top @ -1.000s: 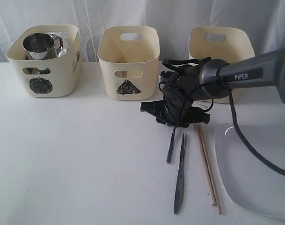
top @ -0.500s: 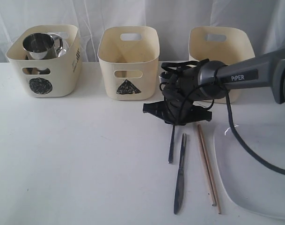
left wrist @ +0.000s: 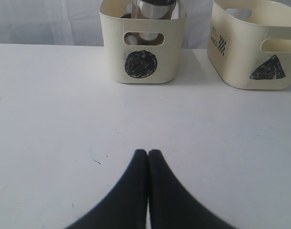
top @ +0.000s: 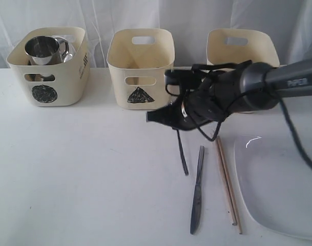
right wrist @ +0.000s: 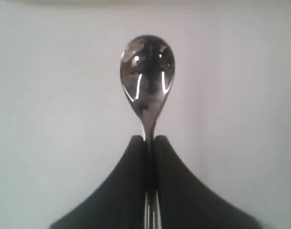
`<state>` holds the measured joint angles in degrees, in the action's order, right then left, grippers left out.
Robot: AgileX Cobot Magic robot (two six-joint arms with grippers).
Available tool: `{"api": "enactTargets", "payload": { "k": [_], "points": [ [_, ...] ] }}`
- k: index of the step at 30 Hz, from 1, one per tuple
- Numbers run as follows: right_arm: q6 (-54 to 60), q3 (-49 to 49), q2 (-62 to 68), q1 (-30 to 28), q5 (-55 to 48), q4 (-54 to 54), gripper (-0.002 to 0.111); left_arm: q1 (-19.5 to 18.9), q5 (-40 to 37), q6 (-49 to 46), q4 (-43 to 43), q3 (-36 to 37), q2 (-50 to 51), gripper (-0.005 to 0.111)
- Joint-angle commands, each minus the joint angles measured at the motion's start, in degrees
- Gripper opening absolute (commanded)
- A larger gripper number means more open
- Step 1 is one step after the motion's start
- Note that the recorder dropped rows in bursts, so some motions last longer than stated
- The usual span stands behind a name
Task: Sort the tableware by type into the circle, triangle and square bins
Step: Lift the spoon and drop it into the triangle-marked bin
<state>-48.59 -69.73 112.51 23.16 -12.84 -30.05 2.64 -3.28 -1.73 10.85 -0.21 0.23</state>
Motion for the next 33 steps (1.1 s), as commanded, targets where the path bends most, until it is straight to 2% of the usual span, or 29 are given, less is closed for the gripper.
{"api": "enactTargets", "payload": {
  "k": [1,9,21,33],
  "points": [
    [7.3,0.7,-8.6,-1.1,11.5,-0.2,0.0,-0.2,0.3,0.2,0.1,0.2,-0.2,0.0],
    [4.3,-1.4,-12.6,-5.7,24.0,0.2,0.0,-0.2,0.3,0.2,0.1,0.2,-0.2,0.0],
    [1.9,-21.8,0.7,-7.9,16.6,1.1,0.0,-0.2,0.3,0.2,0.1,0.2,-0.2,0.0],
    [2.1,-38.2,12.2,-8.4,17.1,1.1,0.0,-0.2,0.3,0.2,0.1,0.2,-0.2,0.0]
  ]
}}
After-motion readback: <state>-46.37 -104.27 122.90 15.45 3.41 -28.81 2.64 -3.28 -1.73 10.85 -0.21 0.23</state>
